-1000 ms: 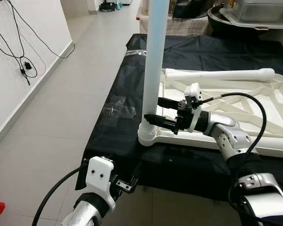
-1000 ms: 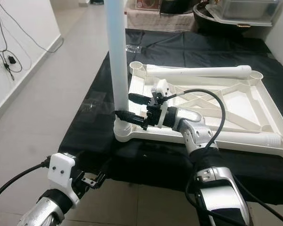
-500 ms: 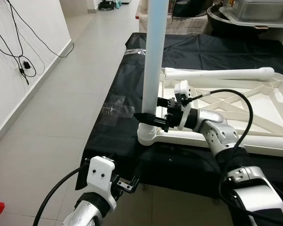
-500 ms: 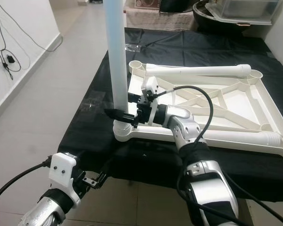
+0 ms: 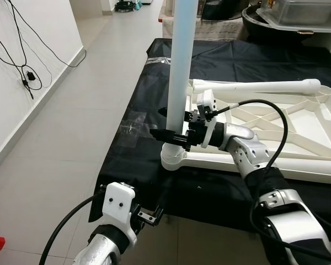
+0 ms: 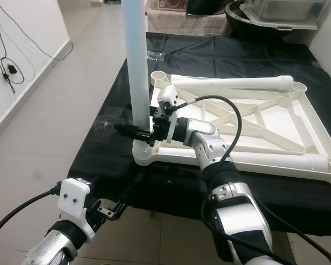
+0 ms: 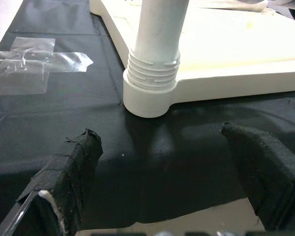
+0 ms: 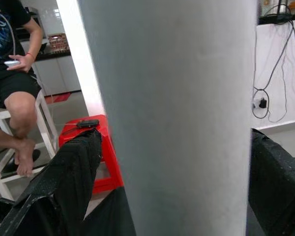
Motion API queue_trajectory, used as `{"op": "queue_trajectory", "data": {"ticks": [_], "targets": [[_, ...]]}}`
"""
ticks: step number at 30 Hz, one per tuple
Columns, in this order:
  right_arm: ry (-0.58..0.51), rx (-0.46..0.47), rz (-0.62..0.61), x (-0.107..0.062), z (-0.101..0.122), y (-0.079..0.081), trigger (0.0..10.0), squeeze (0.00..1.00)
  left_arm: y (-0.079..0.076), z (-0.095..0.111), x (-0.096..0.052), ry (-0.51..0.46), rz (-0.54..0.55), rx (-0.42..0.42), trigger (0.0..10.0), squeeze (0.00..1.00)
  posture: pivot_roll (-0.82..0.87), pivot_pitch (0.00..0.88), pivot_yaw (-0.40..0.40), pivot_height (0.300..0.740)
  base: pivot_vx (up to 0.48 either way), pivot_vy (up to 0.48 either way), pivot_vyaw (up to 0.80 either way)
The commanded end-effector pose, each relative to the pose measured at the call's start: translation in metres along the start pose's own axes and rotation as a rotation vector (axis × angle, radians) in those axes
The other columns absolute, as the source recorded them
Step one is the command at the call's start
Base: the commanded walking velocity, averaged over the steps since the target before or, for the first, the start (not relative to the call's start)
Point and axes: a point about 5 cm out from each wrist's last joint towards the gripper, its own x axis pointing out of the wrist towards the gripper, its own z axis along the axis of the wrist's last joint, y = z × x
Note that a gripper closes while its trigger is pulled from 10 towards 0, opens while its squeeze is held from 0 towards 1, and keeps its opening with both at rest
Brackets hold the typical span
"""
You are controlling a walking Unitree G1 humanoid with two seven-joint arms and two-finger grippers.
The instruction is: Building children table
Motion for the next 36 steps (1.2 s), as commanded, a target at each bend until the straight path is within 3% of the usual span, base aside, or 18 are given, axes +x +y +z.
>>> {"op": "queue_trajectory", "data": {"ticks": [1,15,16,17,18,19,36], "targets": [[-0.004,-0.025,0.0,0.0044,0.0033,-0.0006,10.0,0.0,-0.0001,-0.005,-0.0002,0.028,0.007,-0.007,10.0,0.0,0.13,0.175,-0.026,0.74,0.0,0.0,0.0],[-0.009,-0.037,-0.016,0.0092,0.0018,-0.0013,10.0,0.0,0.0003,-0.0054,-0.0005,0.029,0.009,-0.007,10.0,0.0,0.13,0.177,-0.028,0.74,0.0,0.0,0.0],[-0.008,-0.04,-0.016,0.0096,0.0015,-0.0012,9.2,0.0,0.0004,-0.0055,-0.0005,0.029,0.009,-0.007,10.0,0.0,0.13,0.177,-0.028,0.74,0.0,0.0,0.0],[-0.008,-0.04,-0.016,0.0096,0.0015,-0.0012,9.2,0.0,0.0004,-0.0055,-0.0005,0.029,0.009,-0.007,10.0,0.0,0.13,0.177,-0.028,0.74,0.0,0.0,0.0],[-0.007,-0.043,-0.017,0.0098,0.0013,-0.0014,1.2,0.0,0.0005,-0.0056,-0.0004,0.03,0.01,-0.007,10.0,0.0,0.13,0.176,-0.029,0.74,0.0,0.0,0.0],[-0.008,-0.045,-0.016,0.0099,0.0012,-0.0014,0.0,0.0,0.0005,-0.0058,-0.0003,0.031,0.009,-0.007,10.0,0.0,0.13,0.176,-0.027,0.74,0.0,0.0,0.0],[-0.012,-0.062,-0.023,0.008,-0.006,0.0026,0.0,0.0,0.0014,-0.0067,0.0005,0.036,0.006,-0.007,10.0,0.0,0.13,0.173,-0.025,0.74,0.0,0.0,0.0]]}}
